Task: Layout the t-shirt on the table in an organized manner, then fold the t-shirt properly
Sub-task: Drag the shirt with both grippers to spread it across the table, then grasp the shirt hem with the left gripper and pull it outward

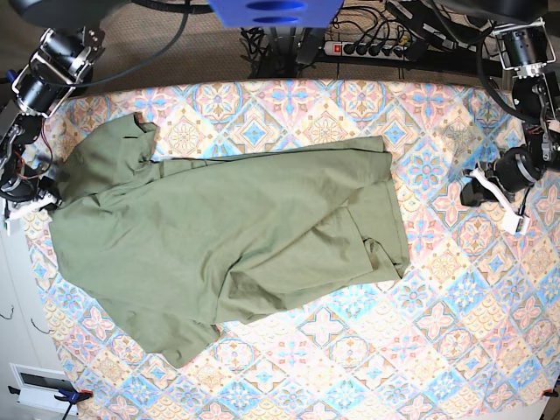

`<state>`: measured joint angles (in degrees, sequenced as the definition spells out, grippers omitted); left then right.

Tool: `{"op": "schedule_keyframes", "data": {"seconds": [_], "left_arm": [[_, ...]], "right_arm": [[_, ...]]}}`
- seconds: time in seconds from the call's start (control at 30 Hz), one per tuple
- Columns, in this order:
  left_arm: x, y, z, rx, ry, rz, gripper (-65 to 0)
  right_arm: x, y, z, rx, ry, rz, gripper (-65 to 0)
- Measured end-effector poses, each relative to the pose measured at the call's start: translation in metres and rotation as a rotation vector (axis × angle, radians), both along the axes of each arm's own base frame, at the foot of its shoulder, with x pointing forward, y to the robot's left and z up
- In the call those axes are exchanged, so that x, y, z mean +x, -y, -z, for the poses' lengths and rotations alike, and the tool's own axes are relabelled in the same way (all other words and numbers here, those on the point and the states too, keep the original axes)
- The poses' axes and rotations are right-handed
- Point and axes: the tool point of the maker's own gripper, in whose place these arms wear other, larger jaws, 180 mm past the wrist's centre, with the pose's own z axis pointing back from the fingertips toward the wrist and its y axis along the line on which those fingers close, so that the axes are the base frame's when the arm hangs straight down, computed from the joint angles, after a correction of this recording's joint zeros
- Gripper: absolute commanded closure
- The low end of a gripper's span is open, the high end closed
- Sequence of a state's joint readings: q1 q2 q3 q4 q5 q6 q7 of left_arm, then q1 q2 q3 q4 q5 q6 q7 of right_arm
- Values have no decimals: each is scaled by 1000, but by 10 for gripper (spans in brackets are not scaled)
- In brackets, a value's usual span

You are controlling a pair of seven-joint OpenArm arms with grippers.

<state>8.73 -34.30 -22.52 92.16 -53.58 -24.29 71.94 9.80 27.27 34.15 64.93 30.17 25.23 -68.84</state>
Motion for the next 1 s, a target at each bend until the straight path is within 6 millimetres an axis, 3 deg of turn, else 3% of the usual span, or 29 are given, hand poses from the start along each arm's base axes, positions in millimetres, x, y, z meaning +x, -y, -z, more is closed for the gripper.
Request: {"op": "schedule_keyframes", "data": {"seconds": [0.2,0.27,0.37,0.47,0.53,0.63,0.8,0.87,1.0], "left_arm": [[-36,5,26,22,-119,67,0],[-39,5,30,21,-124,62,0],[-6,10,10,-4,26,37,0],[41,31,-4,-25,115,60,-94],[67,47,0,-48,130,52,-182],[85,72,24,-21,57,83,-274],[129,131,30,-108,70,115,-271],[135,153,39,-180,60,109,-272],[123,163,76,-211,-38,76,-272]], "right_arm": [[1,-3,2,-4,-6,-12,-20],[3,-5,2,-7,-2,-23,-20],[-2,-9,8,-7,-23,-34,-20],[-7,-11,13,-4,-38,-36,-20],[-6,-11,13,-7,-40,-37,-20],[-4,-11,11,-7,-30,-35,-20],[-3,-26,20,27,-30,-45,-20],[-6,-25,22,22,-44,-42,-20],[-3,-28,21,30,-32,-45,-20]]}}
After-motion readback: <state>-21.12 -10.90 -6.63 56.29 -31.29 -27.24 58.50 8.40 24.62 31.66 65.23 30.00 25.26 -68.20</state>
